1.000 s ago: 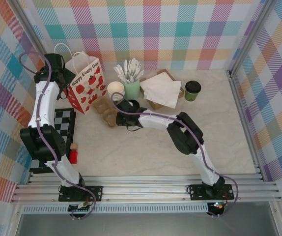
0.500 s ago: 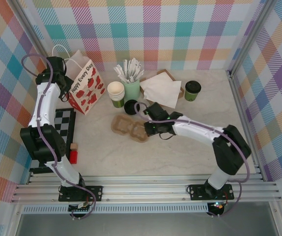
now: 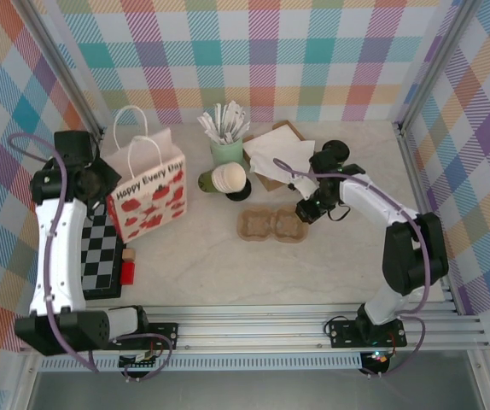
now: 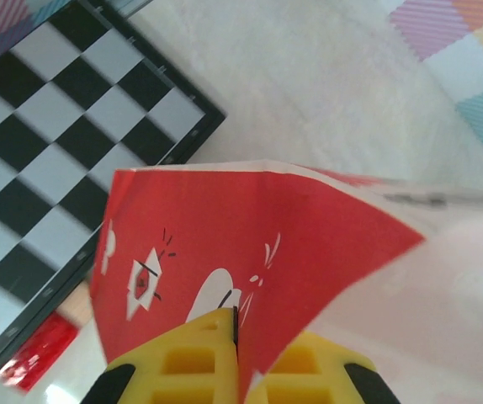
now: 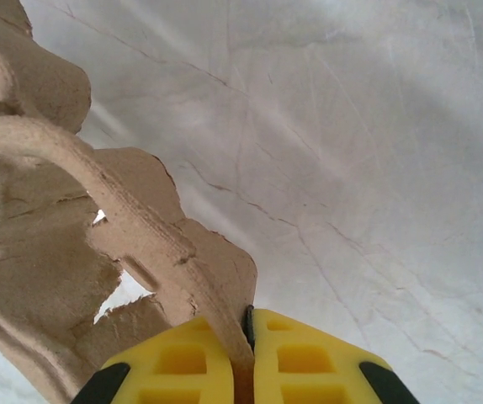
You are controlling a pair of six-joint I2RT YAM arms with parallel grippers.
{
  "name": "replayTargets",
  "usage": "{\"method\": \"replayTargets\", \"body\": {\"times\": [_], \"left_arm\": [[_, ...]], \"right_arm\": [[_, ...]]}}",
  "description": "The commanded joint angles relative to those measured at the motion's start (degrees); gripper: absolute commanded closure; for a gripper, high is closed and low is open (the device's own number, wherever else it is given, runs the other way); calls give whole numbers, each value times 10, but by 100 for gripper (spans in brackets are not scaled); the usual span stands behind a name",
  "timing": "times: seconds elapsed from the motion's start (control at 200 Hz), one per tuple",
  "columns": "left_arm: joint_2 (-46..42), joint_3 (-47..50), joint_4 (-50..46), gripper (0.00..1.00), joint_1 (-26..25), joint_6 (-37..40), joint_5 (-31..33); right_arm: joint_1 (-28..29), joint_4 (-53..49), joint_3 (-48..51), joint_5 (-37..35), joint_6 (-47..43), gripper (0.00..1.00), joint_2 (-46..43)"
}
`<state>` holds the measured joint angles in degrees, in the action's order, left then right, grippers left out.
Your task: Pack the takeout coffee
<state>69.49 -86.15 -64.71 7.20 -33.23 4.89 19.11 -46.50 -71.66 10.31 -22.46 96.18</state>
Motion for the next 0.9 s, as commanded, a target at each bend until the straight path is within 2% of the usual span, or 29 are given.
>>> {"method": "replayTargets", "body": {"times": [0.0, 0.095, 0.17, 0.28, 0.45, 0.66, 0.795, 0.895], "left_arm": [[-41, 43, -72, 100, -7, 24, 19], [-44, 62, -65, 100, -7, 20, -5], [-38, 78, -40, 100, -8, 17, -43], [-45, 106, 3, 99, -10, 29, -99], [-57, 142, 32, 96, -22, 51, -161], [-52, 154, 46, 95, -36, 47, -194], [-41, 142, 42, 94, -54, 61, -224], [-31, 142, 43, 93, -68, 62, -246]], "right_arm": [[-17, -44, -36, 25, -90, 93, 32], [-15, -44, -76, 79, -75, 93, 57], [-7, -20, -89, 91, -53, 93, 72], [-5, 7, -80, 77, -54, 93, 71], [-9, -45, -94, 33, -83, 89, 84], [-17, -40, -73, 25, -96, 86, 63], [-42, -70, -85, -29, -116, 82, 79], [-55, -55, -88, -45, -116, 81, 79]]}}
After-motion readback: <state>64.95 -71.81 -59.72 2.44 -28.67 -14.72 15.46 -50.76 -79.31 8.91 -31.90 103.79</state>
